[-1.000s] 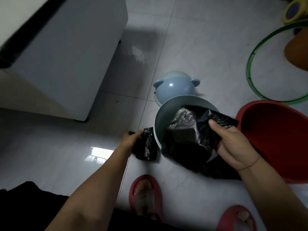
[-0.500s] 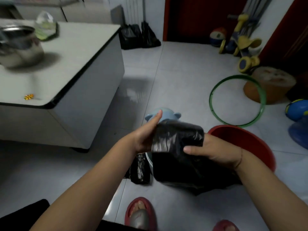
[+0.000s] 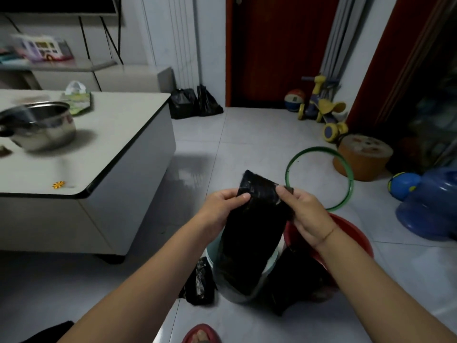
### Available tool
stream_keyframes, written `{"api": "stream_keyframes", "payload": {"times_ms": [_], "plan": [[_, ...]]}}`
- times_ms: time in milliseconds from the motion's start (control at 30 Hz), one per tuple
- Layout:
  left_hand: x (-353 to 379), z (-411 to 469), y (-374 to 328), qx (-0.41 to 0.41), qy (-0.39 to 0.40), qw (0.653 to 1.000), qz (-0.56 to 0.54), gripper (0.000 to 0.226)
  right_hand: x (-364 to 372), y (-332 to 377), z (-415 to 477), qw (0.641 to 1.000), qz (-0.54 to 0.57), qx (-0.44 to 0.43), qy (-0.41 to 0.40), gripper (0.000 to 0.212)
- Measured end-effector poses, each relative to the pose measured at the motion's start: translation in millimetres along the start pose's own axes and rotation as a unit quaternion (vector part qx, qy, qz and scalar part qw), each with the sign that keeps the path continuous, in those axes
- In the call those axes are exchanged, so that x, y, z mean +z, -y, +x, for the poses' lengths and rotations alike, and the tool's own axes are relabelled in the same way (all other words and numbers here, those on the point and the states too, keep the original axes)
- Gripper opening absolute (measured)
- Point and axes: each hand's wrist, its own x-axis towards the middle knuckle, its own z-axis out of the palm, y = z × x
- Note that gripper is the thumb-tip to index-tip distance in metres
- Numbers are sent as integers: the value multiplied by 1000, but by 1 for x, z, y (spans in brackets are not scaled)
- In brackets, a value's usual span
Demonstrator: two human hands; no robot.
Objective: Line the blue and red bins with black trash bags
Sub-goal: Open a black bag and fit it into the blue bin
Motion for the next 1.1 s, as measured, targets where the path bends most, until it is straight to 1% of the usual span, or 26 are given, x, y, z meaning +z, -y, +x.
{"api": "stream_keyframes", "payload": {"times_ms": [67,100,133,200,233,300,367,400,433,500,533,567,600,667,700,733,767,800,833,900,1000,1100], "plan": [[4,-6,-5,-6,24,1000,3,7,5,11,6,998,-6,-39,-49,22],[5,-8,-10,-7,34,999,-5,9,8,14,7,996,-23,-54,-60,13],[6,-9,-15,-6,40,999,-16,16,11,17,9,995,-40,-68,-63,10],[7,-9,-29,-5,40,999,-30,33,17,22,11,993,-63,-92,-49,11],[7,-9,-37,-3,37,999,-33,37,20,27,12,990,-78,-107,-38,13],[7,-6,-52,13,25,999,-38,37,24,39,16,984,-116,-130,-26,16],[9,-1,-66,39,1,999,-29,30,29,54,23,980,-129,-146,-32,16],[11,1,-74,54,-13,998,-23,25,31,62,26,976,-139,-160,-52,14],[13,4,-81,67,-25,997,-22,20,33,70,29,966,-162,-180,-91,11],[19,9,-96,85,-48,995,-37,14,35,86,30,925,-211,-234,-210,22],[22,11,-102,95,-56,993,-45,15,38,92,28,905,-215,-266,-253,27],[25,13,-107,105,-60,991,-54,19,41,95,25,897,-207,-289,-262,29],[30,14,-111,111,-62,990,-64,26,45,96,23,905,-191,-294,-242,30],[40,16,-116,115,-54,989,-78,41,54,96,20,943,-137,-253,-167,31],[44,17,-117,113,-42,989,-80,42,57,96,19,957,-109,-228,-139,29],[48,18,-117,112,-25,990,-83,37,60,97,20,965,-85,-216,-124,26],[52,18,-118,109,-9,990,-87,31,60,99,22,969,-61,-211,-115,20],[54,19,-119,106,-1,990,-89,29,61,101,24,972,-34,-209,-103,13],[55,20,-120,104,3,991,-88,32,61,104,26,974,-5,-208,-88,8],[57,23,-123,100,9,991,-88,37,59,107,30,976,34,-208,-58,5],[57,26,-126,92,18,990,-101,40,55,108,35,976,32,-213,-38,7],[58,29,-117,71,24,991,-113,59,51,100,36,978,30,-203,-28,4]]}}
